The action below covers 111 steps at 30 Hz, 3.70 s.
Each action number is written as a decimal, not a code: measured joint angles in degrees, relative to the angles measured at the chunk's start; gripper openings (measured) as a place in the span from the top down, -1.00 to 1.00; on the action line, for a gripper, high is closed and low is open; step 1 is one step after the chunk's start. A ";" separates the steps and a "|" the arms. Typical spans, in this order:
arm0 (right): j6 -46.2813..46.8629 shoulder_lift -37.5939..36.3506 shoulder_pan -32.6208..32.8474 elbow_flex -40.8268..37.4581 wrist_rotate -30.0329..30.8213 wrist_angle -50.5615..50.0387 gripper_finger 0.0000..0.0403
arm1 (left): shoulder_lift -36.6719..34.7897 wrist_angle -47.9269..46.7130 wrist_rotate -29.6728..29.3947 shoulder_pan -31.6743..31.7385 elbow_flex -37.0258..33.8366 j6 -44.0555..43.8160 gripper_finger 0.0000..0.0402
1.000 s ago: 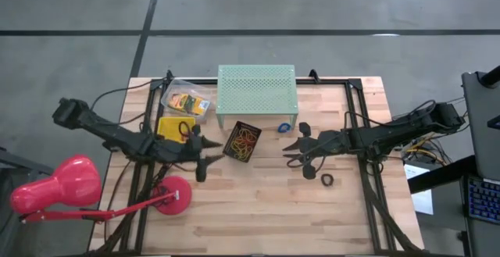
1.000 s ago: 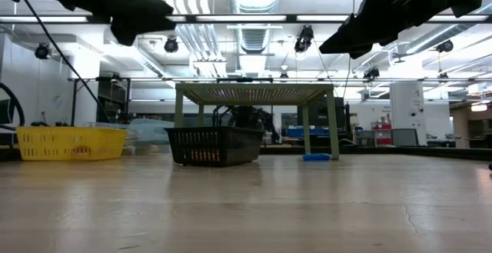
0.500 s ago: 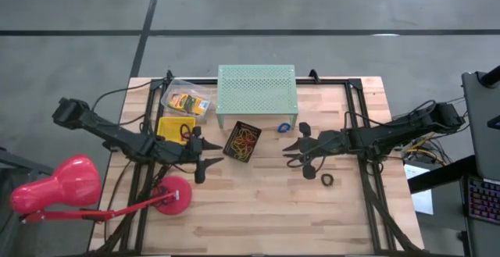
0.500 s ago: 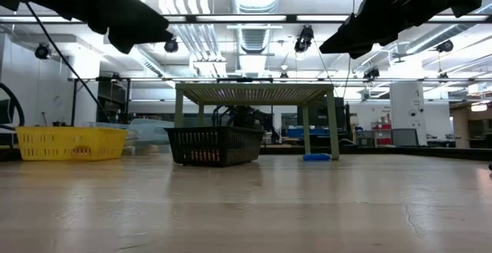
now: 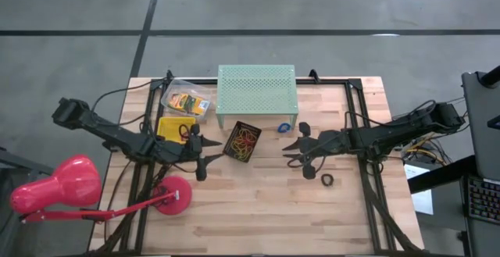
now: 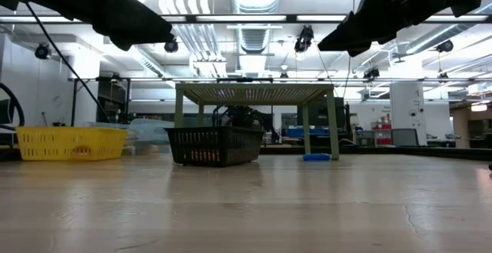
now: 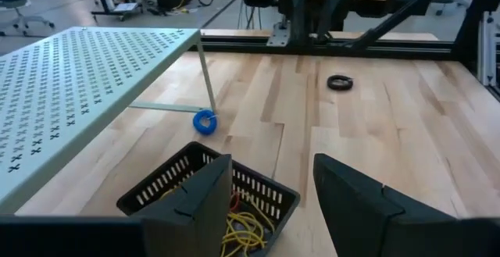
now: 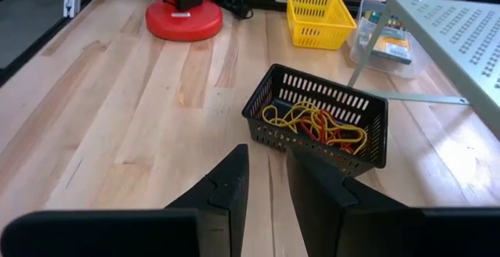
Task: Pick & Place Office Desk Supplies
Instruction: Put the blue spring rubber band into the yellow bin
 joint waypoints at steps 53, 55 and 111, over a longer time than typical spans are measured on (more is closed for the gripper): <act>7.86 31.06 -8.26 6.10 35.90 -0.14 0.66 | -0.02 -0.41 -0.19 0.00 0.00 -0.70 0.07; 8.94 31.06 -8.78 6.10 35.87 -0.14 0.66 | -0.02 -0.43 -0.18 0.00 0.00 -0.81 0.07; 9.94 42.14 -11.24 7.86 39.59 10.84 0.96 | 0.00 -0.52 -0.15 0.00 0.00 -1.69 0.06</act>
